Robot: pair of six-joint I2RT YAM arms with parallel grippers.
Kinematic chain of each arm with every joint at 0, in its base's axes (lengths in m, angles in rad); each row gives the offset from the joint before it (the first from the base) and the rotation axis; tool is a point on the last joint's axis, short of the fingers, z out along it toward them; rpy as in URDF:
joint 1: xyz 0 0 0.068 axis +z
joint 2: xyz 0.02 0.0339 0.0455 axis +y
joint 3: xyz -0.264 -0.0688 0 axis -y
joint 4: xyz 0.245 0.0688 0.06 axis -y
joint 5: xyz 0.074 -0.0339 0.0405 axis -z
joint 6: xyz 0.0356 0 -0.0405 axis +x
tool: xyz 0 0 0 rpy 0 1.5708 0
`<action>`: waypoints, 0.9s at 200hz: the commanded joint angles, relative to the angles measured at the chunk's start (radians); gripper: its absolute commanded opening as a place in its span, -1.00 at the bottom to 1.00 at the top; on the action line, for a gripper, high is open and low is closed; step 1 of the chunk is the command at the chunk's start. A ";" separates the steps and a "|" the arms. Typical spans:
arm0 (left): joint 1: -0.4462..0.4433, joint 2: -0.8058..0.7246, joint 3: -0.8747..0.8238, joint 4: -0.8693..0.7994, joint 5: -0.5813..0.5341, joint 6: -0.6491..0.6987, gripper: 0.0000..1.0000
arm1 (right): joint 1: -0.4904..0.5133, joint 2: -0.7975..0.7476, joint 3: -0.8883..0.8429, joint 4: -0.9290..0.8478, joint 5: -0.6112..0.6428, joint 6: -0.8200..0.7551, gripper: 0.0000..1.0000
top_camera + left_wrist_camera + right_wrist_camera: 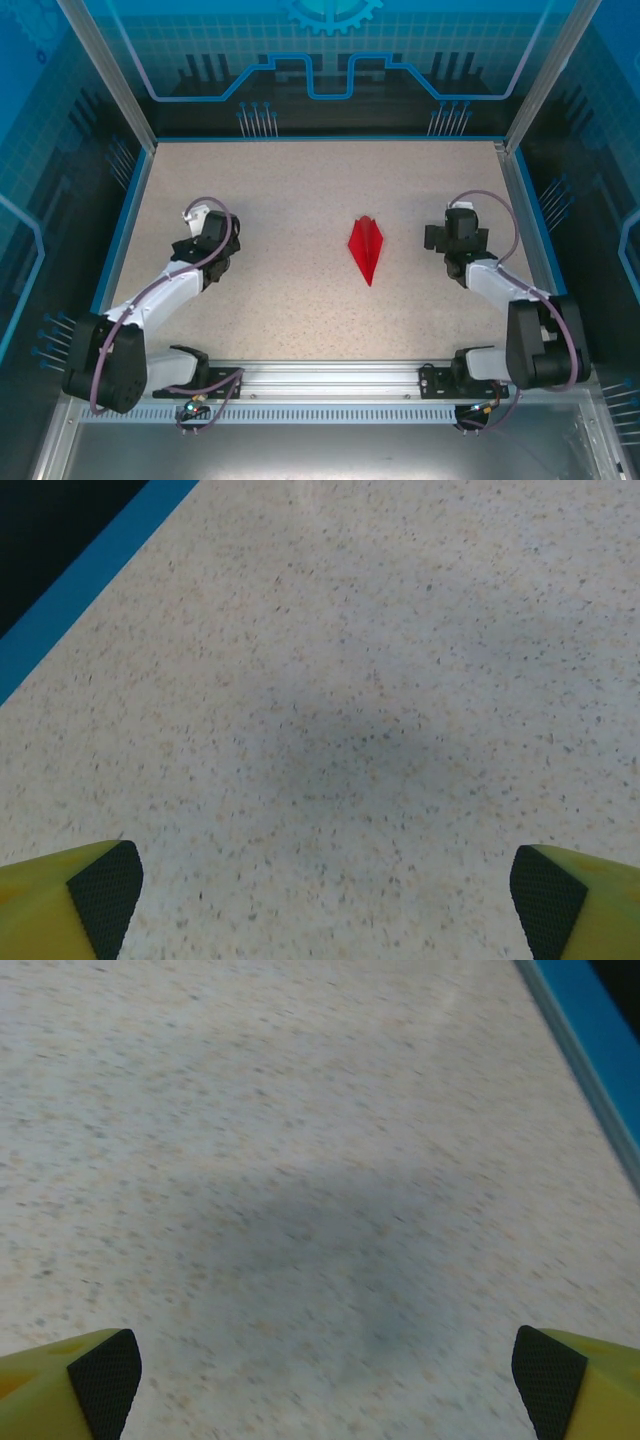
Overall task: Fold a paper plane with a square sheet of paper (pick it up from the middle)
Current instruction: Reset both arms
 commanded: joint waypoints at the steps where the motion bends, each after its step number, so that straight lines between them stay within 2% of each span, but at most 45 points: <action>1: 0.052 0.025 -0.050 0.286 0.048 0.132 0.97 | -0.015 0.048 -0.027 0.300 -0.130 -0.055 0.99; 20: 0.086 0.055 -0.074 0.355 0.106 0.157 0.97 | -0.005 0.076 -0.037 0.340 -0.184 -0.088 0.99; 36: 0.087 0.059 -0.107 0.475 0.144 0.203 0.97 | 0.010 0.083 -0.106 0.462 -0.254 -0.136 0.99; 49: 0.105 0.075 -0.127 0.550 0.196 0.220 0.97 | 0.029 0.069 -0.166 0.558 -0.253 -0.162 0.99; 70: 0.118 0.117 -0.166 0.670 0.198 0.271 0.97 | 0.031 0.096 -0.177 0.604 -0.234 -0.157 0.99; 96: 0.142 0.159 -0.186 0.758 0.314 0.309 0.97 | 0.031 0.155 -0.190 0.683 -0.241 -0.165 0.99; 115: 0.145 0.163 -0.188 0.766 0.338 0.318 0.97 | 0.025 0.146 -0.179 0.647 -0.232 -0.150 0.99; 126: 0.156 0.186 -0.214 0.837 0.340 0.320 0.97 | 0.028 0.149 -0.179 0.657 -0.199 -0.136 0.99; 138: 0.173 0.242 -0.225 0.916 0.399 0.324 0.97 | 0.026 0.149 -0.178 0.649 -0.183 -0.129 0.99; 150: 0.174 0.251 -0.211 0.895 0.447 0.335 0.97 | 0.026 0.149 -0.177 0.646 -0.184 -0.127 0.99; 165: 0.177 0.260 -0.230 0.937 0.428 0.323 0.97 | 0.025 0.148 -0.176 0.643 -0.184 -0.128 0.99; 180: 0.184 0.292 -0.256 1.016 0.459 0.334 0.97 | 0.024 0.147 -0.176 0.642 -0.186 -0.126 0.99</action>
